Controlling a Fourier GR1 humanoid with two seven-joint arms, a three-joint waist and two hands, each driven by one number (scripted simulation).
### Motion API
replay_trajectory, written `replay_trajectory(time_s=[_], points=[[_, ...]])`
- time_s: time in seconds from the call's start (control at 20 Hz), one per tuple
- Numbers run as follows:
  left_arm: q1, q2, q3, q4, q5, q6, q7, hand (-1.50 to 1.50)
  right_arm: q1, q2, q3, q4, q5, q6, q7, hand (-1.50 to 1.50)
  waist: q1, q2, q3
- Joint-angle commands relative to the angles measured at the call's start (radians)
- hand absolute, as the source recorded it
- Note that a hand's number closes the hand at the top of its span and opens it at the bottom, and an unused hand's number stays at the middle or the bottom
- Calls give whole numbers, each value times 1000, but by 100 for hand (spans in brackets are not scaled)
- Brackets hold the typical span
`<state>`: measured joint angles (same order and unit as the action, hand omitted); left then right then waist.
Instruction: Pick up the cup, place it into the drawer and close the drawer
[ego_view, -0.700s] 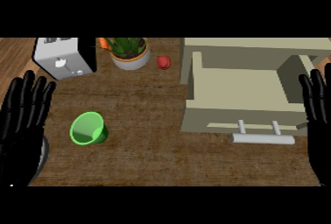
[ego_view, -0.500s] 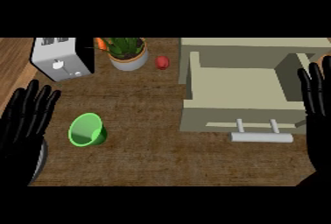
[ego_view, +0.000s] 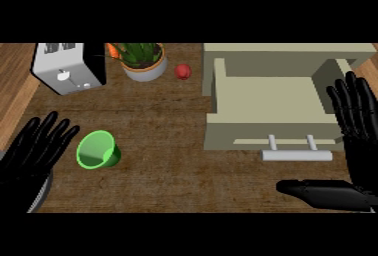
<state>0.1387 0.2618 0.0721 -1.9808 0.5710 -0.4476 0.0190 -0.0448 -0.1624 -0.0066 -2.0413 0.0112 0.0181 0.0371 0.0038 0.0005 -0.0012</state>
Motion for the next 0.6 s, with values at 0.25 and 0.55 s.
replay_trajectory(time_s=[0.25,0.55], points=[[4,53,131,257,41,-172,-54,-150,78,10,0,-15,0,52,-53,-150,-6,-1,1],[-113,46,191,484,-142,-163,-185,-150,23,17,-18,10,22,36,-32,-150,-7,0,1]])
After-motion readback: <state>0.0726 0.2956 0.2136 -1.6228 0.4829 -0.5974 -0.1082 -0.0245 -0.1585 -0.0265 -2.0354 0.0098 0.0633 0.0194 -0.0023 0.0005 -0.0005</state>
